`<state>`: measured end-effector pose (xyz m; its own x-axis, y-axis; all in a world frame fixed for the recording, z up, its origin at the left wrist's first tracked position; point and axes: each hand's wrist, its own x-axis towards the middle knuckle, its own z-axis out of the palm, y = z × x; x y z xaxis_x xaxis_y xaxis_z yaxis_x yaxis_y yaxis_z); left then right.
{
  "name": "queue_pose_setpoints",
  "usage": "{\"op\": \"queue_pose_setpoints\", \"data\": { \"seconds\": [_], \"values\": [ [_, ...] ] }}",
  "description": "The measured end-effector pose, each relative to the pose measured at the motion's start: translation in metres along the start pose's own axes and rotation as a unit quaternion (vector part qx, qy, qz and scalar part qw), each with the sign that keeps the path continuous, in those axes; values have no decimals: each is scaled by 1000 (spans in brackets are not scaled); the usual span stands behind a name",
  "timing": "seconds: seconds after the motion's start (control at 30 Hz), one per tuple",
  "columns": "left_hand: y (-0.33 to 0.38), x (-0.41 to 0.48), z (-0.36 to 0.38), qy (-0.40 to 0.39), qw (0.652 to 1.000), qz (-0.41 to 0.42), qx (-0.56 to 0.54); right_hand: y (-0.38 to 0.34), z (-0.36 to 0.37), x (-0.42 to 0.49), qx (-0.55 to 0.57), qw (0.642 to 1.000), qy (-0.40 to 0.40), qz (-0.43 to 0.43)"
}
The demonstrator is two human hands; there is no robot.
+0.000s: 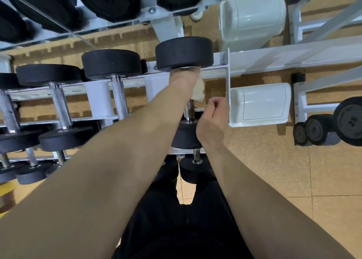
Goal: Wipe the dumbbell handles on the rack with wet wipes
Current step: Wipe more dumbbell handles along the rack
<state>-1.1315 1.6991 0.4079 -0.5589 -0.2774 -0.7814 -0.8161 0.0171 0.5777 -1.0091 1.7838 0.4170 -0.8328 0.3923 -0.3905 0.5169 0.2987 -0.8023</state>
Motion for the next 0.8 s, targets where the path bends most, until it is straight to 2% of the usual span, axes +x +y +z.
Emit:
{"op": "queue_pose_setpoints", "data": {
  "seconds": [0.03,0.17,0.27,0.37,0.47,0.6,0.73,0.8],
  "values": [
    [3,-1,-2,-2,999,-3,-34,0,0,0,-2,1000,1,0],
    [-8,-14,-24,-151,983,-40,-99,0,1,0,-8,1000,-7,0],
    [-9,-22,-30,-180,976,-64,-109,1,2,1,-9,1000,-10,0],
    [-7,-31,-35,-206,973,-77,-73,0,1,0,-6,1000,-14,5],
    [-25,-39,-39,-226,969,-95,14,-4,-2,1,-8,1000,-17,8],
    [-39,-46,-38,-194,975,-70,82,-9,-5,-1,-22,999,-25,27],
    [-47,-52,-20,-45,972,-15,231,-10,-5,0,-19,999,-26,40],
    [-47,-54,-8,2,966,-26,256,-9,-5,1,-17,999,-22,40]
  ]
}}
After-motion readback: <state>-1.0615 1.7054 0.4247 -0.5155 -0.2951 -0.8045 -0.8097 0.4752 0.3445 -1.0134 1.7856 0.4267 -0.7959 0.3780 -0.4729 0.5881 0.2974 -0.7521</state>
